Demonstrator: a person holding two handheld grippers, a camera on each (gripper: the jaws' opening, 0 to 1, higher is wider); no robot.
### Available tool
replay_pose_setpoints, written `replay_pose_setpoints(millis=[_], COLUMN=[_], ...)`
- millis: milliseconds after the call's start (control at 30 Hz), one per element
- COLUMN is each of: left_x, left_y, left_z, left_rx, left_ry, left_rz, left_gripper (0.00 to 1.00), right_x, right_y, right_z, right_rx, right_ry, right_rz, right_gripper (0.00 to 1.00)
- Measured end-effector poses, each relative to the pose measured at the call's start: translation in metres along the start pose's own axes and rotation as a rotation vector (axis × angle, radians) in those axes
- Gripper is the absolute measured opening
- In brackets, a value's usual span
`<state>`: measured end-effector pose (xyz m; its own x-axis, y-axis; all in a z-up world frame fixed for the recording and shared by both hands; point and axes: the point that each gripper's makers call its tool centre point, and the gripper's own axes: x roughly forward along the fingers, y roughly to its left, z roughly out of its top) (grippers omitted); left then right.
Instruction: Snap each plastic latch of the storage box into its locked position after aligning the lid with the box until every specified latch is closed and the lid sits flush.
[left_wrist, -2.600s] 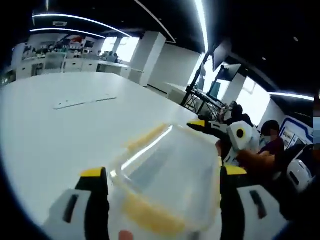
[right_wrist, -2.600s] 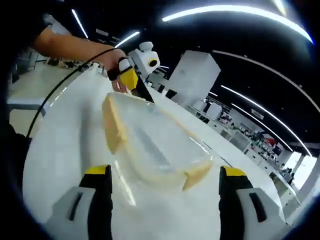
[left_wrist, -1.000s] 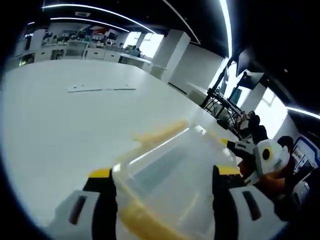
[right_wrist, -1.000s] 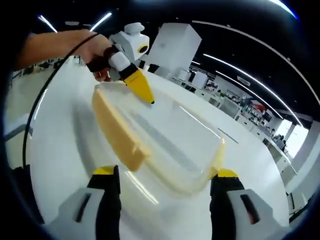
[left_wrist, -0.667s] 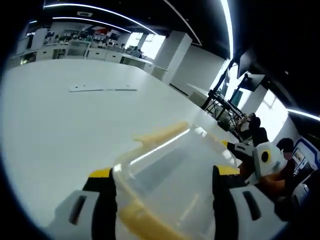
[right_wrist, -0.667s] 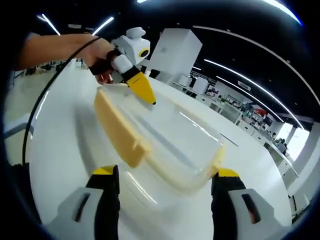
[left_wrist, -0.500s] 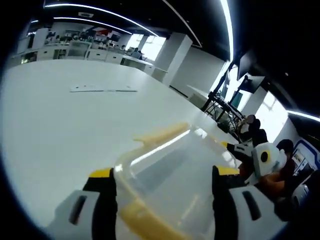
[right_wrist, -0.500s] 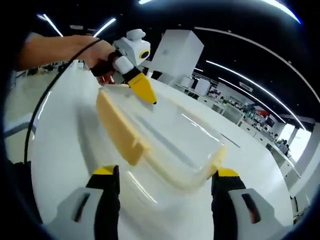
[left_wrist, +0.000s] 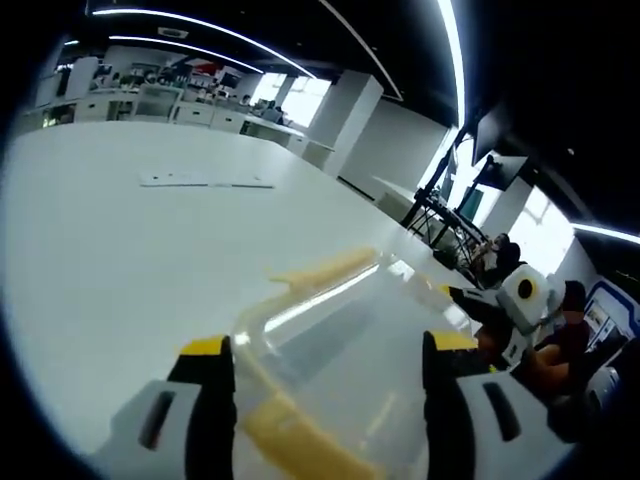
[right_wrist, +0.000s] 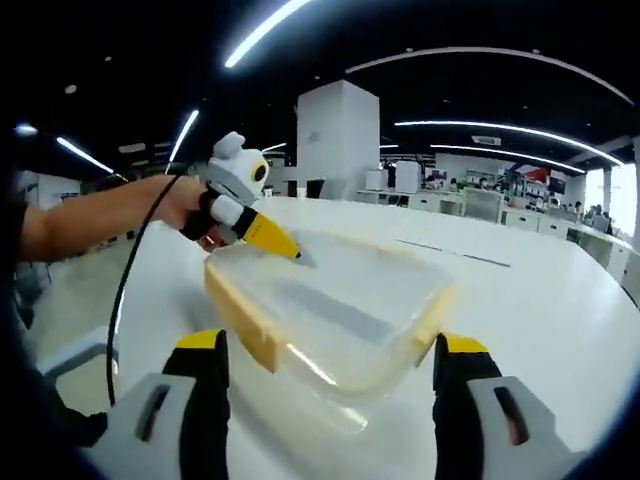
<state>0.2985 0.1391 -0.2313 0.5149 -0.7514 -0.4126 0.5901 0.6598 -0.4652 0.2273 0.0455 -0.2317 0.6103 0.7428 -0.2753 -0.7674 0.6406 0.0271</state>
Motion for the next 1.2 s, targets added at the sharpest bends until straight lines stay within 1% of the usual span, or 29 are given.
replay_pose_setpoints(millis=[100,267,300,367,400,467,600,667,767,900,967,1033,1167,1200], left_x=[-0.001,-0.002,-0.002,-0.002,-0.002,-0.001,-0.001,-0.001,-0.002,-0.002,-0.002,-0.001,-0.001,-0.001], left_y=[0.004,0.009,0.010,0.009,0.004,0.001,-0.001,-0.002,0.002,0.002,0.000,-0.009,-0.010,-0.015], left_z=[0.004,0.008,0.009,0.009,0.005,0.004,0.003,0.002,0.005,0.005,0.004,-0.002,-0.003,-0.007], left_rx=[0.002,0.008,0.009,0.010,0.013,0.011,0.011,0.009,0.005,-0.001,-0.006,-0.005,-0.013,-0.011], left_ry=[-0.002,-0.017,-0.020,-0.026,-0.028,-0.036,-0.038,-0.038,-0.043,-0.047,-0.053,-0.058,-0.070,-0.072], left_rz=[-0.002,-0.009,-0.009,-0.009,-0.009,-0.012,-0.015,-0.014,-0.012,-0.008,-0.006,-0.003,0.004,0.006], left_gripper=[0.76,0.75,0.75,0.74,0.74,0.74,0.73,0.73,0.72,0.71,0.71,0.70,0.69,0.69], right_x=[0.002,0.002,0.003,0.003,0.003,0.004,0.004,0.005,0.005,0.005,0.005,0.005,0.004,0.004], right_y=[-0.003,-0.002,-0.005,-0.005,-0.006,-0.006,-0.006,-0.006,-0.004,-0.004,-0.004,-0.003,-0.003,-0.003], right_z=[0.003,0.002,0.002,0.003,0.003,0.003,0.003,0.001,0.001,0.000,0.001,0.001,0.001,0.001], right_rx=[0.033,0.025,0.025,0.024,0.023,0.021,0.014,-0.006,-0.005,0.000,0.000,-0.002,0.001,0.000], right_ry=[-0.015,-0.031,-0.039,-0.049,-0.053,-0.060,-0.052,-0.051,-0.056,-0.058,-0.058,-0.060,-0.067,-0.066], right_rz=[0.001,-0.011,-0.016,-0.019,-0.019,-0.019,-0.019,-0.023,-0.023,-0.027,-0.026,-0.026,-0.029,-0.028], right_gripper=[0.82,0.79,0.79,0.78,0.77,0.76,0.75,0.73,0.73,0.71,0.71,0.71,0.70,0.70])
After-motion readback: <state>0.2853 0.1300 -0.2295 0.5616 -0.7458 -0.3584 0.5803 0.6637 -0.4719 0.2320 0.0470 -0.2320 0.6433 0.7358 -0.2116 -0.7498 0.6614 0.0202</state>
